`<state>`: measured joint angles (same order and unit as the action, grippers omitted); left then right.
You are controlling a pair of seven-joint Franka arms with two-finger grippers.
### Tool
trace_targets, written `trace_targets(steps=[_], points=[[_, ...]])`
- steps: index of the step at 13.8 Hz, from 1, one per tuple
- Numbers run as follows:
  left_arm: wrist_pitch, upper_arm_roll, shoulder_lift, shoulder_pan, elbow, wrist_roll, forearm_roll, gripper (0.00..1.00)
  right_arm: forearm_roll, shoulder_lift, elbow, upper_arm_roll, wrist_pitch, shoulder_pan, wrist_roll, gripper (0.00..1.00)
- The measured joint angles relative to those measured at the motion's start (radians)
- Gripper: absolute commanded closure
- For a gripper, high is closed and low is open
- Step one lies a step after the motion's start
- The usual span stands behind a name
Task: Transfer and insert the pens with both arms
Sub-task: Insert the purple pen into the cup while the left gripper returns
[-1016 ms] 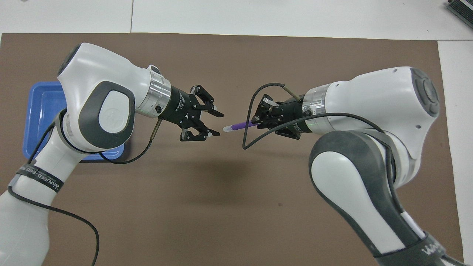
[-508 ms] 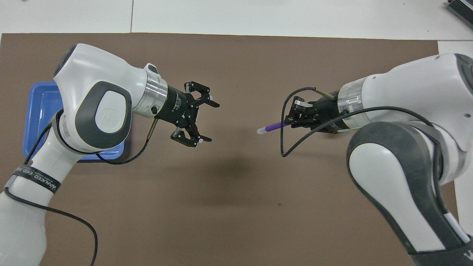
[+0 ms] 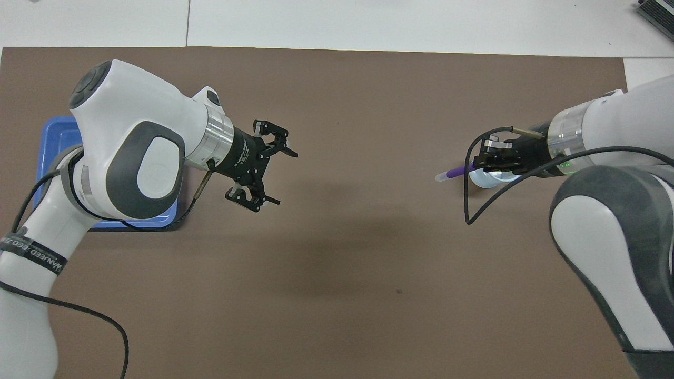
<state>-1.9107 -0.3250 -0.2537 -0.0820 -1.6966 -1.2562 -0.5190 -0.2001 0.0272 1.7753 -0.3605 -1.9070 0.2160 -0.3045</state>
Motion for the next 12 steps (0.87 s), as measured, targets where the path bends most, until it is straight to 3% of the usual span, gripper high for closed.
trace_targets(steps=[5, 12], points=[[0.059, 0.007, 0.009, 0.097, -0.003, 0.339, 0.103, 0.0, 0.031, 0.0, 0.003, 0.003, -0.003, 0.132, 0.255, 1.0], [0.062, -0.002, 0.04, 0.1, 0.001, 0.874, 0.483, 0.0, 0.075, 0.03, 0.012, 0.003, -0.071, 0.172, 0.321, 1.0]])
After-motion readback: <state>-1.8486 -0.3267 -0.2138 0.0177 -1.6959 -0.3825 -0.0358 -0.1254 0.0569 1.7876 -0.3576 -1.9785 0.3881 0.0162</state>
